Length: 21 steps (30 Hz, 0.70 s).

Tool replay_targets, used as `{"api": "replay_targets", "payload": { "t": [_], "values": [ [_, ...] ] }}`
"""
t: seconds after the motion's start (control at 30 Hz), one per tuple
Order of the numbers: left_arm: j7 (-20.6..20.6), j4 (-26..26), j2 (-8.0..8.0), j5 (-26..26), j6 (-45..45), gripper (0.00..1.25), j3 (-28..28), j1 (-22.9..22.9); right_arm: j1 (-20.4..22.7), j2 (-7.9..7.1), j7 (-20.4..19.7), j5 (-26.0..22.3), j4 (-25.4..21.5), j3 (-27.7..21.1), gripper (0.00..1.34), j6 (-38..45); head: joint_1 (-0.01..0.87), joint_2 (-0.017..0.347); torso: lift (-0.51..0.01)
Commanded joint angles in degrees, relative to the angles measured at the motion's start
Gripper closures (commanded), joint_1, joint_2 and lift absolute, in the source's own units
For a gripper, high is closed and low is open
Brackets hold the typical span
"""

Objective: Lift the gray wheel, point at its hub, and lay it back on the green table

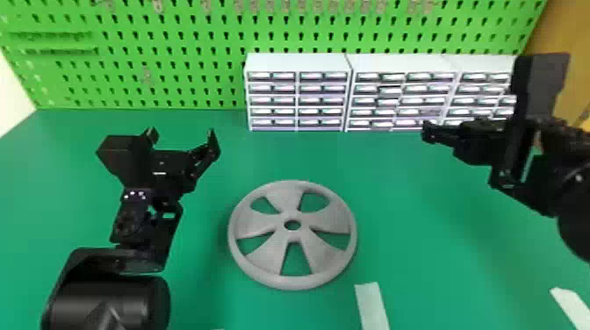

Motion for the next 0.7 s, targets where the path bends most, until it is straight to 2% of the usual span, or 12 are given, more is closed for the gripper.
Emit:
{"api": "replay_targets", "payload": {
  "t": [0.0,0.1,0.3,0.47,0.67],
  "values": [
    [0.02,0.00,0.08,-0.06,0.16,0.10,-0.10,0.06,-3.79,0.32,0.00,-0.76,0.05,-0.35,0.23,8.03,0.692,0.048,-0.093],
    [0.02,0.00,0.08,-0.06,0.25,0.10,-0.19,-0.11,-6.60,0.49,0.00,-0.50,0.58,0.00,0.23,13.30,0.692,0.048,-0.093],
    [0.02,0.00,0.08,-0.15,0.25,0.10,-0.28,-0.20,-11.17,-0.21,0.00,-0.32,3.13,2.38,0.23,20.33,0.692,0.048,-0.093],
    [0.02,0.00,0.08,-0.23,0.34,0.10,-0.28,-0.29,-14.77,0.32,-0.09,-0.85,5.68,3.34,0.23,27.10,0.692,0.048,-0.093],
    [0.02,0.00,0.08,-0.32,0.34,0.10,-0.36,-0.20,-19.08,0.05,0.00,-2.78,9.63,6.42,0.23,27.18,0.692,0.048,-0.093]
  ]
}}
